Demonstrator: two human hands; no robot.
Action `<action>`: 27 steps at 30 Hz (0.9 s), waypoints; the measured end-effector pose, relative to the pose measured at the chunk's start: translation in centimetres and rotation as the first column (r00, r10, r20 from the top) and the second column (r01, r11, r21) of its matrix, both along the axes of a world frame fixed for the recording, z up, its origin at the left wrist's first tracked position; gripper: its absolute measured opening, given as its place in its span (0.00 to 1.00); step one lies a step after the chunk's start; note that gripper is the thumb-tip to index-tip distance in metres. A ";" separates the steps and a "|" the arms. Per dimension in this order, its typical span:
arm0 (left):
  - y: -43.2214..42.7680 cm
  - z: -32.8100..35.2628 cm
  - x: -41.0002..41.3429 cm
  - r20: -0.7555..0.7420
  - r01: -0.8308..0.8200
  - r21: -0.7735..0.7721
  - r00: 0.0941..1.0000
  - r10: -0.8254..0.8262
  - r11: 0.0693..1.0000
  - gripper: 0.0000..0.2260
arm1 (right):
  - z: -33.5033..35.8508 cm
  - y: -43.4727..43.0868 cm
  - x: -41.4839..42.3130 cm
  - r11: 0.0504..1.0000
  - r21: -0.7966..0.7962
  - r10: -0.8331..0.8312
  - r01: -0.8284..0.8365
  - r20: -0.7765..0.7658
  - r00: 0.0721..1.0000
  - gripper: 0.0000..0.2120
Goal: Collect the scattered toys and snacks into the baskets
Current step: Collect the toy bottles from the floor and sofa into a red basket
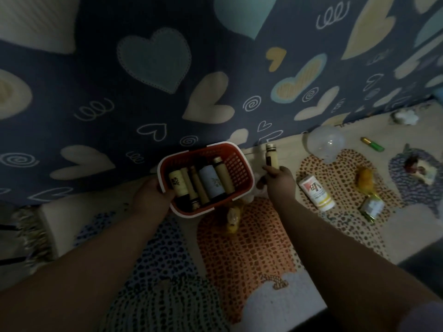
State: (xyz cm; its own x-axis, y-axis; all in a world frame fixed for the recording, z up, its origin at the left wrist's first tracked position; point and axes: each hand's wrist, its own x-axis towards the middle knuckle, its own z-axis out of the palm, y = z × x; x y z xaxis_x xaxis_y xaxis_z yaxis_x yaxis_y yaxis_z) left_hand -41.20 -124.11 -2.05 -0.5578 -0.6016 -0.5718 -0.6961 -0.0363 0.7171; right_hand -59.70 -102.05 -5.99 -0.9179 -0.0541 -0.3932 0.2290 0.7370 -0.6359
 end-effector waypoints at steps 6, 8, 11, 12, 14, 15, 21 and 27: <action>3.0 4.7 -2.4 -0.009 0.031 -0.008 0.999 -0.031 0.999 0.16 | 7.1 1.4 1.1 0.987 -0.140 0.040 -0.072 -0.219 0.975 0.15; 3.9 6.0 -3.2 0.001 0.054 -0.021 0.999 -0.054 0.998 0.16 | 9.0 2.1 1.0 0.979 -0.168 0.069 -0.113 -0.249 0.966 0.15; 5.9 8.8 -4.9 0.010 0.092 -0.021 0.996 -0.092 0.996 0.16 | 12.2 3.8 0.8 0.962 -0.235 0.092 -0.136 -0.188 0.978 0.15; 6.3 9.4 -5.2 0.007 0.094 -0.009 0.996 -0.094 0.996 0.16 | 12.8 4.1 1.0 0.963 -0.212 0.129 -0.165 -0.174 0.976 0.15; 8.1 11.7 -6.5 -0.034 0.129 0.023 0.991 -0.128 0.991 0.14 | 14.6 6.1 1.5 0.968 -0.106 0.206 -0.227 -0.177 0.962 0.13; 8.3 12.0 -6.6 -0.036 0.131 0.039 0.991 -0.130 0.991 0.13 | 14.7 6.1 1.9 0.962 -0.049 0.257 -0.269 -0.169 0.951 0.14; 12.6 15.7 -9.0 -0.064 0.285 -0.014 0.956 -0.285 0.958 0.07 | 20.5 12.1 2.6 0.940 0.118 0.332 -0.321 -0.090 0.939 0.21; 17.6 20.2 -10.8 -0.120 0.293 0.097 0.952 -0.282 0.951 0.07 | 25.3 19.2 2.3 0.988 0.150 -0.004 0.046 -0.267 0.964 0.22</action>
State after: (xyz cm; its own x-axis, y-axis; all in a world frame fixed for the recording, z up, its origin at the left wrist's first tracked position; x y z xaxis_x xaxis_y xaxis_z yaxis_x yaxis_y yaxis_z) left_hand -52.02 -106.52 18.18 -0.7571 -0.3421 -0.5566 -0.6112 0.0700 0.7884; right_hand -57.39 -82.88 19.36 -0.9904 0.0121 -0.1375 0.0873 0.8268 -0.5557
